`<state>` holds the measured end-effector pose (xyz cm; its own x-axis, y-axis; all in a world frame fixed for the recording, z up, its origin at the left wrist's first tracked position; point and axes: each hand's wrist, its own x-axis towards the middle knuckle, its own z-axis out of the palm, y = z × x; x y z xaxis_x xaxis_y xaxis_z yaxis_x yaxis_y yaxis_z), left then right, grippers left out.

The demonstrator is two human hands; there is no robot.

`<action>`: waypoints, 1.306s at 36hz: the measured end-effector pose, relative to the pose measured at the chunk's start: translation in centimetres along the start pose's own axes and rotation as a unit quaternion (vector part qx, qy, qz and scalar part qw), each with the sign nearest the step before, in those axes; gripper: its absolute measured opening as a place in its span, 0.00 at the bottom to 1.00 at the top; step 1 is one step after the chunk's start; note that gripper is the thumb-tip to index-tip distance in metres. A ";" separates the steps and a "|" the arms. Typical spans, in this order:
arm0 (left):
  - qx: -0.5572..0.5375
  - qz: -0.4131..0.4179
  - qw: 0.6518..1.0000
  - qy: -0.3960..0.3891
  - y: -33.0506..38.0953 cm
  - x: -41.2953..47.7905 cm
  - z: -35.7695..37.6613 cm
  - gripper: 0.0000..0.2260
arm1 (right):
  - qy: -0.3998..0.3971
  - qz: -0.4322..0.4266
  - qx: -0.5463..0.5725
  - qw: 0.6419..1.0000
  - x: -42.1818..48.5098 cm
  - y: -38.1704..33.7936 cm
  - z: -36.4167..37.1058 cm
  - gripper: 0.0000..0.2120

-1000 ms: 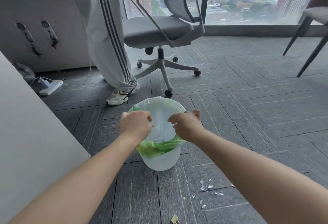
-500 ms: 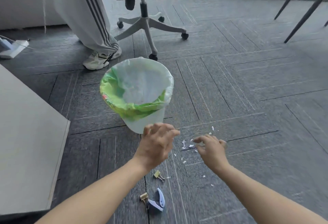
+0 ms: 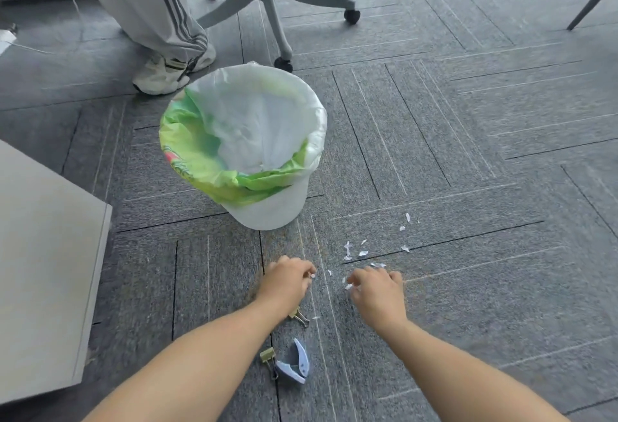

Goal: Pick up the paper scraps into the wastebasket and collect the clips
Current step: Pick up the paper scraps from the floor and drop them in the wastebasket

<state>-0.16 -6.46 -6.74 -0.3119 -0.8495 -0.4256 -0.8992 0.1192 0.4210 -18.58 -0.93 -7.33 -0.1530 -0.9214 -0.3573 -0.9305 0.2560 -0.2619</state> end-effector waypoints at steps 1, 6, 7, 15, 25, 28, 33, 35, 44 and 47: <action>0.004 0.004 1.000 0.004 0.0 0.4 0.2 0.09 | -0.001 0.001 -0.001 1.000 0.2 -0.1 0.1 0.10; 0.038 0.018 0.998 0.038 0.2 1.7 0.8 0.06 | 0.008 0.022 0.020 1.000 1.0 -0.1 0.8 0.06; 0.043 0.017 0.998 0.043 0.2 1.9 0.9 0.06 | 0.013 0.028 0.030 0.999 1.1 -0.1 0.9 0.05; 0.010 0.009 0.998 0.067 -0.3 2.2 1.6 0.07 | 0.032 0.059 0.044 0.997 1.1 0.1 1.9 0.04; -0.007 0.006 0.997 0.075 -0.9 2.3 2.0 0.05 | 0.021 0.070 0.066 0.995 1.3 0.2 2.0 0.02; 0.008 0.010 0.998 0.057 -0.8 2.2 1.9 0.05 | 0.010 0.063 0.053 0.997 1.4 0.2 1.9 0.03; 0.017 0.010 0.999 0.045 -0.3 2.4 1.8 0.04 | 0.024 0.041 0.048 0.998 1.6 0.3 1.8 0.04; 0.017 0.014 0.999 0.044 0.2 2.5 1.9 0.04 | 0.033 0.037 0.052 0.997 1.8 0.1 1.7 0.03; 0.021 0.056 0.998 0.032 2.0 3.3 2.4 0.05 | 0.039 0.043 0.038 0.998 2.3 -0.5 1.6 0.07; 0.005 0.050 0.998 0.036 2.3 3.6 2.3 0.03 | 0.030 0.040 0.028 0.998 2.5 -0.5 1.5 0.08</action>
<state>-4.11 -8.08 -9.17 -0.3771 -0.8681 -0.3227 -0.8680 0.2097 0.4501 -17.99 -2.90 -9.46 -0.2470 -0.9132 -0.3242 -0.8951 0.3432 -0.2847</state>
